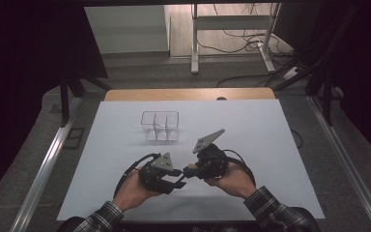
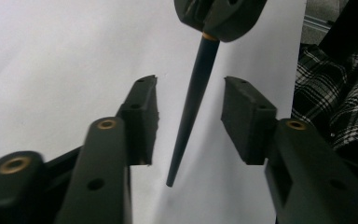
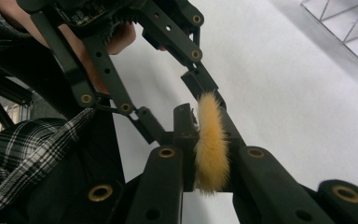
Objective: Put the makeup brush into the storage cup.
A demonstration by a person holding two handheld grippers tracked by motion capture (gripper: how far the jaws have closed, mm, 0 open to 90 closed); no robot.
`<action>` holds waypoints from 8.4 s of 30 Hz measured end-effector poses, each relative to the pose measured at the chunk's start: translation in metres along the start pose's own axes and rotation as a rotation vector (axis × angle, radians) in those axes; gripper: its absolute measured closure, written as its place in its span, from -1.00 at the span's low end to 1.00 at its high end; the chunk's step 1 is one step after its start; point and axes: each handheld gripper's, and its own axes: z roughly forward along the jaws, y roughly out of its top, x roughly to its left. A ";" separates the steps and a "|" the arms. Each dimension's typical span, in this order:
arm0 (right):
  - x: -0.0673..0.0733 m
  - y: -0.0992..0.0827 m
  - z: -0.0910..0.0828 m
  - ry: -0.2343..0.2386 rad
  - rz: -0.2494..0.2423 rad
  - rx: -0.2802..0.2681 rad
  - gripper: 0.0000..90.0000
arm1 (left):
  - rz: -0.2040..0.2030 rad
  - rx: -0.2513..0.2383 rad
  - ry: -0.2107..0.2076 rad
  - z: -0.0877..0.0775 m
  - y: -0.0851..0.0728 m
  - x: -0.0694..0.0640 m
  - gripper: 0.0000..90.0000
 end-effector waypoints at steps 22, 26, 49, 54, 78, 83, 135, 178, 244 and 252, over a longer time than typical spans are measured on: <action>-0.016 -0.008 0.001 -0.072 0.040 -0.084 -0.68 | 0.002 0.041 0.008 -0.002 0.000 0.002 0.85; -0.019 -0.012 0.002 -0.105 0.047 -0.094 -0.86 | -0.025 0.035 0.026 -0.005 -0.002 0.006 0.85; -0.020 -0.027 -0.006 -0.285 -0.010 -0.053 -1.00 | -0.092 -0.009 0.055 -0.020 -0.011 0.016 0.85; -0.022 -0.030 -0.009 -0.306 -0.004 -0.052 -1.00 | -0.107 -0.022 0.061 -0.022 -0.013 0.018 0.85; -0.025 -0.048 -0.023 -0.390 0.017 -0.027 -1.00 | -0.161 -0.057 0.098 -0.034 -0.021 0.028 0.85; -0.026 -0.055 -0.027 -0.409 0.030 -0.023 -1.00 | -0.169 -0.063 0.106 -0.037 -0.023 0.030 0.85; -0.026 -0.122 -0.089 -0.522 0.203 -0.114 -1.00 | -0.326 -0.213 0.202 -0.075 -0.035 0.069 0.85; -0.027 -0.140 -0.110 -0.563 0.278 -0.156 -1.00 | -0.332 -0.303 0.254 -0.068 0.015 0.112 0.85; -0.027 -0.140 -0.107 -0.550 0.251 -0.127 -1.00 | -0.337 -0.366 0.338 -0.025 0.072 0.164 0.85; -0.027 -0.139 -0.106 -0.546 0.246 -0.117 -1.00 | -0.367 -0.358 0.354 -0.022 0.061 0.169 0.85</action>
